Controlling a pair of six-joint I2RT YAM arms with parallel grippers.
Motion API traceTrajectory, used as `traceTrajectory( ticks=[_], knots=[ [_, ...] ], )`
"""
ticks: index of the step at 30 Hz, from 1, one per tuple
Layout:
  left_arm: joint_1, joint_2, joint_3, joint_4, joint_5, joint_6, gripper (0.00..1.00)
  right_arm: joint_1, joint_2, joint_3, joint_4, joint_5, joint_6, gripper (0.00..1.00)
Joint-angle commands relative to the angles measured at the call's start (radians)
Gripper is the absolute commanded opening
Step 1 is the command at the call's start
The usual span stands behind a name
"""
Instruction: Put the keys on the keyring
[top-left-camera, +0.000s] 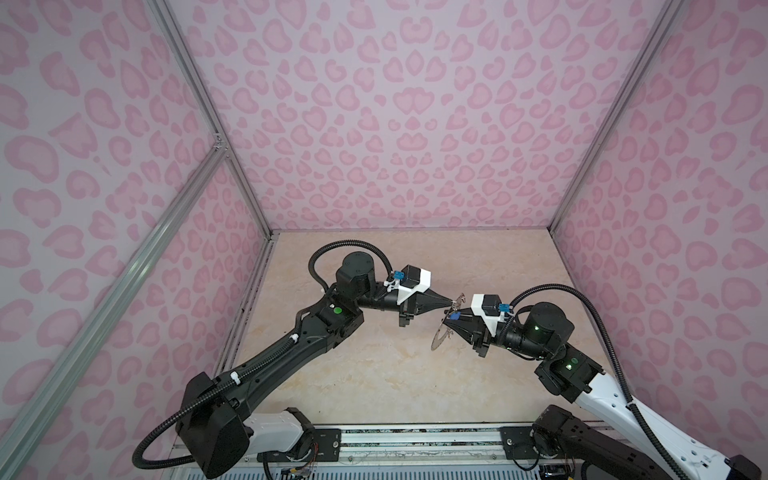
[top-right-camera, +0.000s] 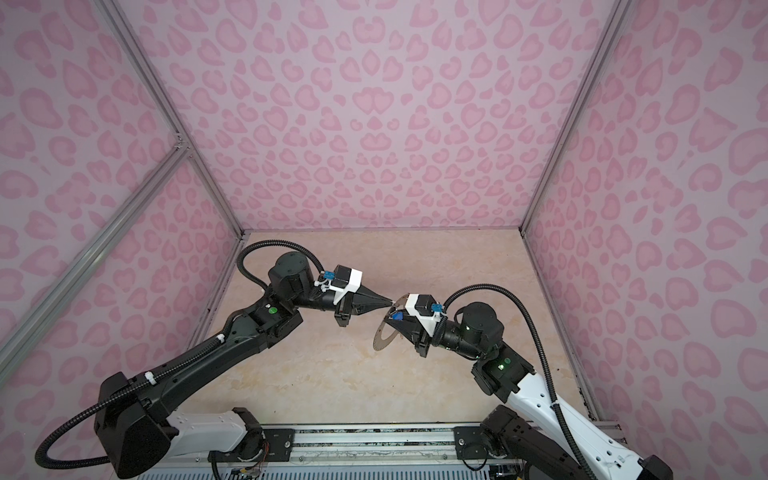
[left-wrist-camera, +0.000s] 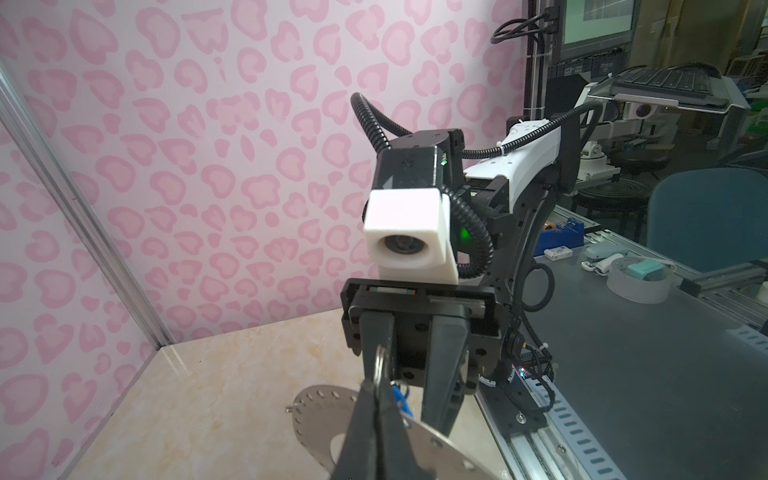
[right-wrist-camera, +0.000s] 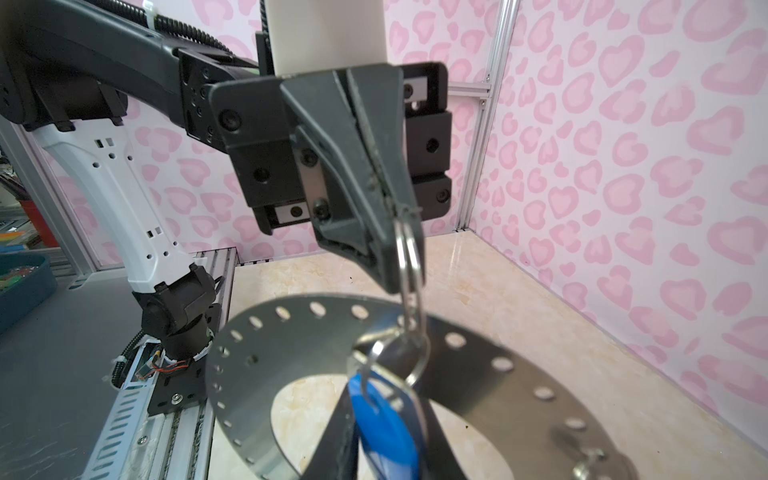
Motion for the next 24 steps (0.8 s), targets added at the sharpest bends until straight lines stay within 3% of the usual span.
traceTrajectory(
  ticks=[1,15,19,24],
  knots=[
    [0.002,-0.011,-0.001,0.039,0.012,0.003,0.03,-0.001,-0.011,-0.006,0.046,-0.004,0.023,0.2],
    [0.003,-0.011,0.002,0.027,0.01,0.013,0.03,-0.007,-0.018,0.03,-0.089,-0.008,-0.01,0.09],
    [0.009,-0.015,-0.001,0.002,-0.024,0.037,0.03,-0.014,-0.023,0.057,-0.148,-0.004,-0.044,0.0],
    [0.016,-0.028,-0.004,-0.06,-0.073,0.096,0.03,-0.029,-0.007,0.123,-0.277,-0.005,-0.103,0.0]
  ],
)
